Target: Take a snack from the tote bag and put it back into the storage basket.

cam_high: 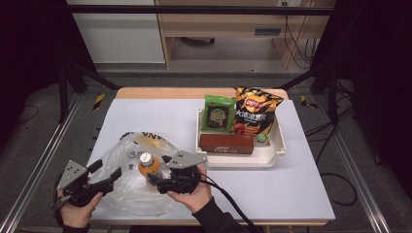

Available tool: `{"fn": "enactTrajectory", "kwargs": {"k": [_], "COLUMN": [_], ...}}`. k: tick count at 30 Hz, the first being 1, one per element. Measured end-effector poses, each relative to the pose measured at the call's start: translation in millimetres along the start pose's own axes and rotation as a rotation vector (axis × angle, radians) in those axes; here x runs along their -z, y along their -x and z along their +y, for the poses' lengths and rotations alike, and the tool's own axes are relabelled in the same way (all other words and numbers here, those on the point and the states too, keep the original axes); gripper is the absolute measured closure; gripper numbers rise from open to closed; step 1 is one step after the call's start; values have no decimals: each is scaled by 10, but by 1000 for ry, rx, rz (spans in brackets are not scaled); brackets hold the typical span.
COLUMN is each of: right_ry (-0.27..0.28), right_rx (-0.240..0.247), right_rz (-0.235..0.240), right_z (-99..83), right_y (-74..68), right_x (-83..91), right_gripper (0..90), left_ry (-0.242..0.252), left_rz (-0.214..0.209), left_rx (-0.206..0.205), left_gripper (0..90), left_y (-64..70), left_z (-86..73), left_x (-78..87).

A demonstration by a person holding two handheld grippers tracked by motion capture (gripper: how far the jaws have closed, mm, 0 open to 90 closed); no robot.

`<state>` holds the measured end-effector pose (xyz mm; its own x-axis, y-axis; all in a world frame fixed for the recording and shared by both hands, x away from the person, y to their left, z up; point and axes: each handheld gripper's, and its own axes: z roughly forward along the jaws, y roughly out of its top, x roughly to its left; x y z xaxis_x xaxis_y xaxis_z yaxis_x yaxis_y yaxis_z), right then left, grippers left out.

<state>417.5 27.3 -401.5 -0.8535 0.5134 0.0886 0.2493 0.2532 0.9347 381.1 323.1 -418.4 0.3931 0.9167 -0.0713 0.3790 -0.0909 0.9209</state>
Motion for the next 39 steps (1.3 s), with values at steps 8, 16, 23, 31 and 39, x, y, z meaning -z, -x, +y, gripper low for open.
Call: {"fn": "enactTrajectory", "kwargs": {"k": [8,16,23,31,39], "right_ry": [-33,-37,-40,-39,-27], "right_rx": [7,24,25,35,15], "right_rz": [-3,-3,-4,-30,-6], "right_z": [-66,-102,-108,-114,-49], "right_y": [22,3,4,-15,-13], "right_x": [-221,-369,-467,-477,-380], "right_gripper": [291,266,268,302,304], "left_ry": [-13,-22,-30,-32,-39], "left_rz": [6,1,3,5,2], "left_rx": [3,-1,3,6,1], "left_gripper": [229,230,231,233,234], "left_y": [-26,-26,-37,-40,-31], "left_z": [-20,-30,-48,-51,-61], "left_x": [-35,-64,-84,-86,-103]}}
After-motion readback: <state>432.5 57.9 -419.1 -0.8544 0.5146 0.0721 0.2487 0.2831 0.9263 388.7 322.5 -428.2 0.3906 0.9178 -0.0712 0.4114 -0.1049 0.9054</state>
